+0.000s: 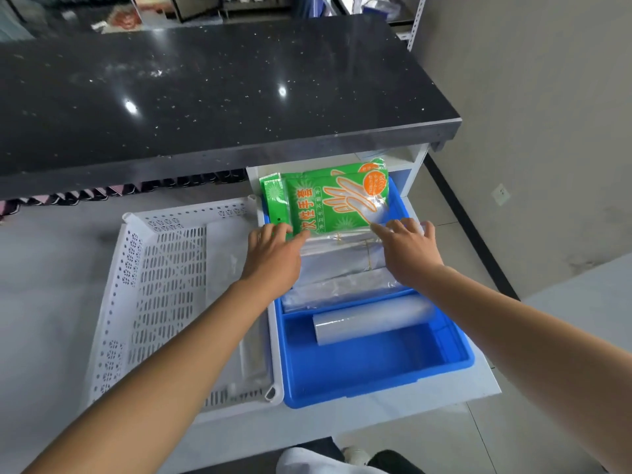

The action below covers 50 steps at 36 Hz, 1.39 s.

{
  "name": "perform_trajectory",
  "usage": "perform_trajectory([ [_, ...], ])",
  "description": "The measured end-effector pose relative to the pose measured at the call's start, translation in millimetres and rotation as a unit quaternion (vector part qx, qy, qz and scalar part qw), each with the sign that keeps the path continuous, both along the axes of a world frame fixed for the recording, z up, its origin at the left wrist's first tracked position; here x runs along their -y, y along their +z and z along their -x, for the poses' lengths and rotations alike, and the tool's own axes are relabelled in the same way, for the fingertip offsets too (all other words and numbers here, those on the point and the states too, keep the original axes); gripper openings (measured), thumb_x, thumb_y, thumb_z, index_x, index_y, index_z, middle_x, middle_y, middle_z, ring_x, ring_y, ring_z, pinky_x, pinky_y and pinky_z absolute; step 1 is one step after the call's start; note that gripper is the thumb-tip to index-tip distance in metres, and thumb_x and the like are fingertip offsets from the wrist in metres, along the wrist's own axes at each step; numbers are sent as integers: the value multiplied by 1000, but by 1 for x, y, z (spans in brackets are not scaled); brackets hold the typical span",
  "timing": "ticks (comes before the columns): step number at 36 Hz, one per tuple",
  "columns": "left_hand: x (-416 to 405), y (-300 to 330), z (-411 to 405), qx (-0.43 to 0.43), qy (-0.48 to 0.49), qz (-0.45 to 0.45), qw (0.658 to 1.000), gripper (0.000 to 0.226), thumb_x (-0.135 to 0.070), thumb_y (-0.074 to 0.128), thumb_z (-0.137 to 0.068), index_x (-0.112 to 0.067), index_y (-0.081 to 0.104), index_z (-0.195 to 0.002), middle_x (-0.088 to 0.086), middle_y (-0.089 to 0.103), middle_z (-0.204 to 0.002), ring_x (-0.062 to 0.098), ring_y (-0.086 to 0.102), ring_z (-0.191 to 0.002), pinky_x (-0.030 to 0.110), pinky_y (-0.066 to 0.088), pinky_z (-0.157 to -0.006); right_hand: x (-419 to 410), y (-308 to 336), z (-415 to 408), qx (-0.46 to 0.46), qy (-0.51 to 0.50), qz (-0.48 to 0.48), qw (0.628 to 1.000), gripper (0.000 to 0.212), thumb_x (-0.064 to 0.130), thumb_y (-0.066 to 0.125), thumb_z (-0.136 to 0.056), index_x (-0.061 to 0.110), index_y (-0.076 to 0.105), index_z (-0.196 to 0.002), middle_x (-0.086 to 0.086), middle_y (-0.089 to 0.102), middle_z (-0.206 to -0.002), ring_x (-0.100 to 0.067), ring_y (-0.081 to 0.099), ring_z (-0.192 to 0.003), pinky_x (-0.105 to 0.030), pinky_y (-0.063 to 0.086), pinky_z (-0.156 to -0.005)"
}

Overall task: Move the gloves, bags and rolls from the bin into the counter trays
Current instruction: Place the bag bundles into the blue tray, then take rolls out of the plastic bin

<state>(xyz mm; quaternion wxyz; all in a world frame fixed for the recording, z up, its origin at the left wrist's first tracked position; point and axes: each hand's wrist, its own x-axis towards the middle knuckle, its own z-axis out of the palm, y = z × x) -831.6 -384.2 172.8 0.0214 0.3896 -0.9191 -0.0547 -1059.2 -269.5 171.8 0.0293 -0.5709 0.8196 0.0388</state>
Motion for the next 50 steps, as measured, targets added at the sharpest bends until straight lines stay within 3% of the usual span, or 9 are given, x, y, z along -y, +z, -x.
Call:
perform_trajectory([
  [5, -19, 19, -13, -9, 22, -32, 999, 66, -43, 46, -98, -29, 19, -156, 10, 26, -159, 30, 19, -145, 45, 14, -117, -17, 18, -6, 65, -1, 51, 997, 59, 35, 47, -97, 31, 27, -151, -5, 35, -155, -28, 28, -142, -53, 19, -114],
  [13, -120, 46, -59, -114, 127, -106, 980, 72, -49, 59, -91, -28, 30, -154, 6, 27, -159, 24, 19, -147, 36, 15, -116, -93, 60, -37, 231, 28, 97, 968, 62, 55, 53, -91, 36, 38, -148, 2, 32, -159, -22, 26, -146, -45, 20, -115],
  [18, -206, 38, -92, -237, 240, -133, 932, 70, -45, 63, -87, -23, 40, -149, 9, 31, -159, 28, 26, -147, 48, 24, -118, -151, 67, -83, 378, 15, 147, 914, 56, 50, 60, -87, 40, 47, -141, 8, 41, -152, -15, 31, -144, -48, 26, -117],
  [23, -297, 10, -140, -258, 335, -160, 892, 71, -58, 58, -86, -52, 23, -148, -21, 16, -157, 9, 11, -150, 40, 18, -120, -201, 49, -145, 453, 78, 119, 880, 54, 53, 58, -86, 43, 48, -138, 16, 38, -152, -7, 25, -145, -39, 23, -119],
  [27, -347, -2, -184, -195, 419, -179, 868, 73, -52, 65, -86, -46, 26, -148, -11, 18, -161, 19, 23, -148, 46, 23, -119, -224, 34, -188, 441, 168, 10, 882, 59, 59, 54, -88, 44, 39, -143, 17, 31, -156, -7, 17, -148, -35, 16, -121],
  [30, -373, -4, -218, -129, 454, -187, 861, 77, -58, 61, -86, -35, 29, -152, -5, 19, -163, 22, 17, -150, 48, 21, -118, -228, 27, -219, 403, 236, -64, 882, 65, 65, 47, -88, 44, 31, -148, 17, 27, -158, -8, 13, -149, -35, 14, -120],
  [33, -394, -5, -251, -77, 480, -200, 851, 75, -63, 55, -86, -38, 28, -152, -5, 17, -164, 24, 14, -150, 47, 18, -118, -225, 27, -252, 377, 287, -106, 874, 67, 67, 46, -88, 44, 29, -148, 16, 29, -157, -10, 19, -147, -39, 18, -119],
  [39, -431, -12, -323, -112, 552, -237, 792, 78, -65, 50, -87, -43, 16, -154, -9, 3, -166, 19, 0, -152, 45, 8, -122, -221, 37, -332, 345, 347, -125, 863, 66, 63, 51, -87, 39, 36, -147, 10, 37, -154, -13, 29, -144, -40, 24, -118],
  [50, -508, -23, -509, -205, 650, -202, 703, 79, -58, 57, -88, -38, 19, -154, -7, 11, -165, 18, 11, -150, 39, 17, -120, -245, 31, -538, 309, 420, -167, 837, 61, 57, 56, -89, 35, 42, -144, 12, 45, -148, -12, 39, -137, -34, 29, -115],
])
